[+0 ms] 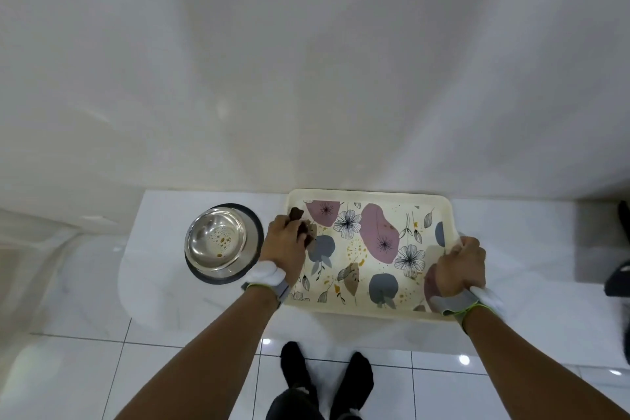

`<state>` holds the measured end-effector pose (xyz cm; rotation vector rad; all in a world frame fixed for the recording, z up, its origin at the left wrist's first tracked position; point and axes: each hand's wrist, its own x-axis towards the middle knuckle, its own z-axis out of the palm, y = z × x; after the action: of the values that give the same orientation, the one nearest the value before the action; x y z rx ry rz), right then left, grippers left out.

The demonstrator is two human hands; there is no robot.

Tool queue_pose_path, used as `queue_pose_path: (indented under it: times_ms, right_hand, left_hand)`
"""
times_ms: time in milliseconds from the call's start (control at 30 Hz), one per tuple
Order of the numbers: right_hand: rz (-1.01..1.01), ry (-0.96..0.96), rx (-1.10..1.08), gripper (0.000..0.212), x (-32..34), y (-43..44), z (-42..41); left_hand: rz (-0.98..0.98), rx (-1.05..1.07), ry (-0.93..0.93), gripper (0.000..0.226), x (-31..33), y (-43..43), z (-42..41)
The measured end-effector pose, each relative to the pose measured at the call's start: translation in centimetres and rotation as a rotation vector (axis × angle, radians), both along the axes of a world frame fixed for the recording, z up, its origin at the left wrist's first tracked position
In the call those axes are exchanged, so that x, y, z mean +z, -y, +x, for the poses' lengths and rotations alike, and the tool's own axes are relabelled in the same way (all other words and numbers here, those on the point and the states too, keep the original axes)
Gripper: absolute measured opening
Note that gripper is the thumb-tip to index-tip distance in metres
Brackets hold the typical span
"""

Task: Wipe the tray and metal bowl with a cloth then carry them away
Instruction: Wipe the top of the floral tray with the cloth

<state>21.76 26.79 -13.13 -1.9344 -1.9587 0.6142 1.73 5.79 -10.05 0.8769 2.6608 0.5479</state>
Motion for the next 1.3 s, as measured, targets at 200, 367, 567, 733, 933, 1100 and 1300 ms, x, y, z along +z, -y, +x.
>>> queue_pose_path:
  times_ms: [200,367,567,733,933,1100,1300]
  right_hand:
    - [-0.016,-0.011,0.001,0.026,-1.6,-0.3,0.0]
    - [-0.069,-0.014,0.038,0.031,-2.1,-0.2,0.5]
    - [-0.017,-0.030,-0.042,0.027,-1.9,0.3,-0.1]
    - [0.019,-0.072,-0.122,0.027,-2.1,-0.2,0.0]
    - [0.033,-0.116,-0.100,0.035,-2.6,-0.2,0.4]
    - [0.038,-0.211,-0.106,0.031,-3.2,-0.6,1.2]
    - [-0.124,-0.397,-0.099,0.033,-3.2,-1.1,1.9]
  left_hand:
    - [-0.088,-0.058,0.029,0.033,-2.5,-4.3,0.0]
    - [-0.076,-0.385,0.026,0.054,-3.7,-6.3,2.8]
    - [-0.228,-0.346,-0.178,0.064,-3.3,-2.2,-0.2]
    - [-0.264,-0.312,-0.145,0.052,-4.2,-5.8,0.7]
    - [-0.153,-0.385,-0.021,0.051,-3.4,-13.5,4.3]
    - [-0.058,-0.400,-0.048,0.041,-3.2,-18.8,7.5]
    - [-0.046,-0.613,-0.022,0.030,-3.3,-20.1,9.9]
